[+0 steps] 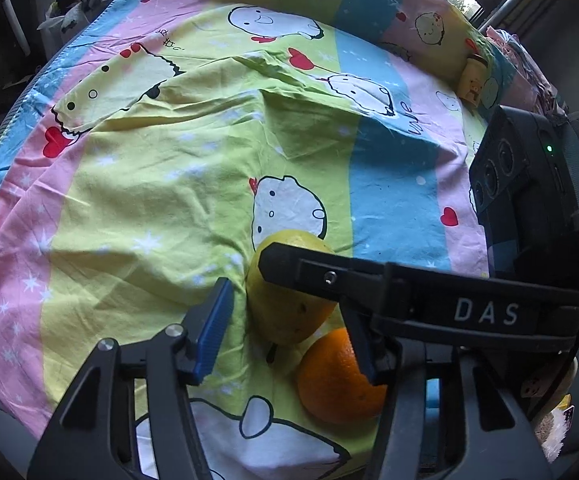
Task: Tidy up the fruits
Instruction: 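Close the right tool around the yellow-green pear, then carry the pear in the right tool over the green bowl, then lower the pear into the bowl and open the right tool, then move both tools over the orange on the sheet, then close the right tool around the orange, then carry the orange in the right tool over the green bowl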
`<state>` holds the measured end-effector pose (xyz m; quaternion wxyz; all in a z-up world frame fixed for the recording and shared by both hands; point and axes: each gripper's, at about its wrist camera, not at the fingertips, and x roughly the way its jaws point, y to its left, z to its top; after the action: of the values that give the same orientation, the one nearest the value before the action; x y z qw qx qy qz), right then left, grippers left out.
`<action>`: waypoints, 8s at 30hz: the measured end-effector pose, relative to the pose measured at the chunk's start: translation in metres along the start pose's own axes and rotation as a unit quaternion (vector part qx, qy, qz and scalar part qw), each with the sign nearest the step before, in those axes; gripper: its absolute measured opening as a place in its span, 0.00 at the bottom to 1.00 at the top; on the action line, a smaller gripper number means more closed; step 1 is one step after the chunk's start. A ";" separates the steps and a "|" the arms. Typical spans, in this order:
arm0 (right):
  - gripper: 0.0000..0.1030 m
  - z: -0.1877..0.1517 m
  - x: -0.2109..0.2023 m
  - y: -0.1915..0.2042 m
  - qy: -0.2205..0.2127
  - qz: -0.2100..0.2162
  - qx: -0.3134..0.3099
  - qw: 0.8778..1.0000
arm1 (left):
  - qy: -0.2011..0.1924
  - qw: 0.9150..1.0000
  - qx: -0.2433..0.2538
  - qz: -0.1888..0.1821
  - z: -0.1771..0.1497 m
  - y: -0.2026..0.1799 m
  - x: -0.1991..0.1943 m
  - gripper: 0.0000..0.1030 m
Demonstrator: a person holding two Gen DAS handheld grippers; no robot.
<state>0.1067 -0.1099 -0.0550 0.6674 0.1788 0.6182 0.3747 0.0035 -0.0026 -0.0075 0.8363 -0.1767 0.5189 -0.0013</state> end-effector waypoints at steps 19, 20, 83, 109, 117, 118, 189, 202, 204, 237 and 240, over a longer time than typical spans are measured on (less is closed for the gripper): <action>0.58 0.007 -0.057 -0.009 -0.096 0.002 0.011 0.995 | -0.068 0.996 0.066 -0.005 0.020 -0.056 -0.006 0.49; 0.58 0.007 -0.062 -0.010 -0.105 0.001 0.011 0.994 | -0.072 0.995 0.070 -0.008 0.021 -0.061 -0.007 0.49; 0.58 -0.052 -0.254 -0.120 -0.366 -0.047 0.164 0.915 | -0.088 0.936 0.305 -0.152 0.033 -0.268 0.025 0.47; 0.58 -0.066 -0.272 -0.140 -0.375 -0.117 0.211 0.895 | -0.039 0.927 0.309 -0.209 0.029 -0.291 0.055 0.45; 0.58 -0.067 -0.270 -0.144 -0.368 -0.144 0.225 0.891 | -0.019 0.928 0.302 -0.216 0.027 -0.293 0.064 0.42; 0.58 -0.066 -0.269 -0.145 -0.366 -0.147 0.227 0.890 | -0.016 0.929 0.302 -0.215 0.027 -0.293 0.065 0.41; 0.73 -0.097 -0.076 0.009 -0.117 -0.108 0.030 0.987 | -0.005 0.999 0.012 -0.038 -0.060 -0.019 -0.017 0.64; 0.64 -0.081 -0.048 0.007 -0.073 -0.092 0.041 0.992 | 0.014 0.997 0.026 -0.068 -0.056 -0.020 -0.005 0.58; 0.64 -0.080 -0.044 0.006 -0.068 -0.096 0.043 0.992 | 0.018 0.997 0.030 -0.074 -0.056 -0.022 -0.003 0.58; 0.62 -0.027 -0.128 0.044 -0.192 -0.071 -0.033 0.978 | -0.129 0.983 0.110 -0.072 0.015 -0.086 -0.052 0.57; 0.62 -0.015 -0.142 0.046 -0.211 -0.075 -0.039 0.974 | -0.143 0.979 0.120 -0.082 0.030 -0.096 -0.054 0.57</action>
<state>0.0858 -0.1856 0.0729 0.8154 0.1811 0.4601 0.3010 0.0216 -0.0739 0.0795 0.9140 -0.1151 0.3741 -0.1067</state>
